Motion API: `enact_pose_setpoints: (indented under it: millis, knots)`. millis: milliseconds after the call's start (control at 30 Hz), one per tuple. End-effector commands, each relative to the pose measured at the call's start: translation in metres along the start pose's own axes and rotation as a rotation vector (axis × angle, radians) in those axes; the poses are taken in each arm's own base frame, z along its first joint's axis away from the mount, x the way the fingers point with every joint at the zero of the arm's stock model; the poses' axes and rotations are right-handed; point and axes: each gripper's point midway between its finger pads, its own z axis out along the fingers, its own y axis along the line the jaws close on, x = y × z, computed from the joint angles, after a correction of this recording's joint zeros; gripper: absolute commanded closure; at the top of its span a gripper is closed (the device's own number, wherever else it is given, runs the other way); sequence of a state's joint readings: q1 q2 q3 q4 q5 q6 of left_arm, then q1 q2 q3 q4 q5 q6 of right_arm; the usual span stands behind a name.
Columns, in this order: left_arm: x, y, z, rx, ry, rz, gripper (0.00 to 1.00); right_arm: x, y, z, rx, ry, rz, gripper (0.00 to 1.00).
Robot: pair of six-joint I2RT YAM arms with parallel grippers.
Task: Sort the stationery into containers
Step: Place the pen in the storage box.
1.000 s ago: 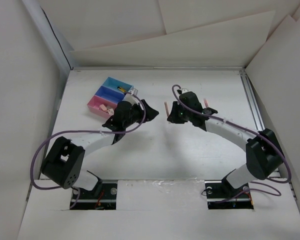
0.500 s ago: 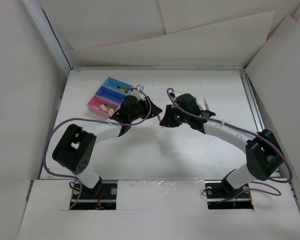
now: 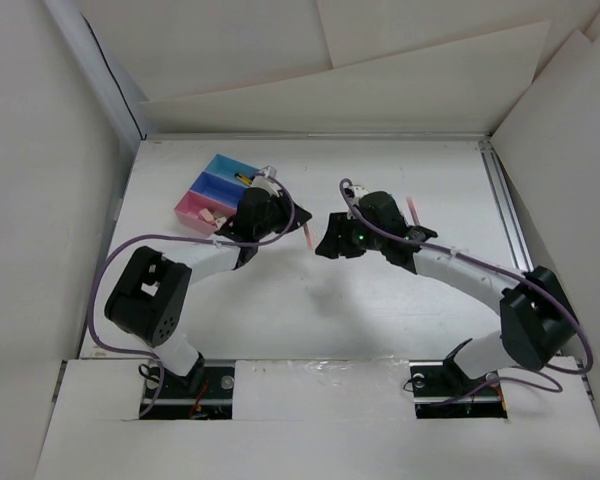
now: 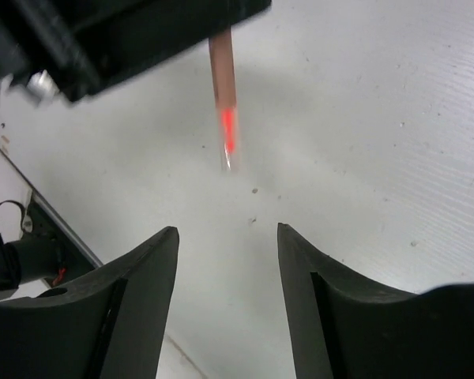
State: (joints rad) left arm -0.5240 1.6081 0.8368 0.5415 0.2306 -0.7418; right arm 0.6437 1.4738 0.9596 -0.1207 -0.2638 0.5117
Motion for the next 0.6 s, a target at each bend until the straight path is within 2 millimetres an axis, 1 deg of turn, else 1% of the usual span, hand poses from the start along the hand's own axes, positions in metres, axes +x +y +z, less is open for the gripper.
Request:
enact_pose_setpoints:
  millis: [0, 33, 67, 100, 133, 167, 200, 233, 300, 333, 400, 433, 467, 500, 533, 567]
  knots:
    - [-0.045, 0.007, -0.008, -0.05, -0.126, -0.008, 1.0, -0.022, 0.028, -0.026, -0.089, -0.106, -0.04, 0.41]
    - [-0.055, 0.015, -0.011, -0.099, -0.16, -0.015, 1.0, -0.027, 0.031, -0.032, -0.089, -0.128, -0.045, 0.41]
    - [-0.064, 0.012, -0.015, -0.107, -0.187, 0.001, 1.0, -0.024, 0.03, -0.034, -0.094, -0.134, -0.036, 0.41]
    - [-0.08, 0.012, -0.018, -0.124, -0.232, -0.003, 1.0, -0.03, 0.035, -0.043, -0.104, -0.169, -0.032, 0.41]
    - [-0.094, 0.019, -0.023, -0.158, -0.273, -0.01, 1.0, -0.029, 0.035, -0.047, -0.107, -0.174, -0.034, 0.41]
    - [-0.108, 0.027, -0.029, -0.211, -0.32, -0.017, 1.0, -0.038, 0.033, -0.05, -0.091, -0.211, -0.021, 0.41]
    - [-0.126, 0.037, -0.035, -0.244, -0.372, -0.027, 1.0, -0.04, 0.029, -0.055, -0.081, -0.227, -0.018, 0.41]
    - [-0.136, 0.045, -0.042, -0.273, -0.405, -0.053, 1.0, -0.037, 0.028, -0.056, -0.082, -0.226, -0.005, 0.41]
    - [-0.155, 0.066, -0.052, -0.337, -0.482, -0.097, 1.0, -0.043, 0.018, -0.059, -0.046, -0.255, 0.022, 0.41]
    - [-0.171, 0.083, -0.062, -0.373, -0.529, -0.131, 1.0, -0.043, 0.018, -0.059, -0.047, -0.254, 0.032, 0.41]
    - [-0.186, 0.099, -0.073, -0.402, -0.582, -0.19, 1.0, -0.048, 0.015, -0.062, -0.038, -0.273, 0.046, 0.41]
    - [-0.199, 0.114, -0.085, -0.427, -0.621, -0.223, 1.0, -0.048, 0.015, -0.062, -0.038, -0.273, 0.046, 0.41]
    - [-0.2, 0.122, -0.088, -0.434, -0.626, -0.247, 1.0, -0.048, 0.015, -0.062, -0.038, -0.273, 0.046, 0.41]
    - [-0.205, 0.126, -0.089, -0.424, -0.644, -0.276, 1.0, -0.048, 0.015, -0.062, -0.038, -0.273, 0.046, 0.41]
    - [-0.207, 0.135, -0.09, -0.44, -0.649, -0.292, 1.0, -0.044, 0.013, -0.061, -0.033, -0.266, 0.048, 0.41]
    - [-0.21, 0.146, -0.094, -0.463, -0.668, -0.309, 1.0, -0.046, 0.015, -0.063, -0.038, -0.273, 0.046, 0.41]
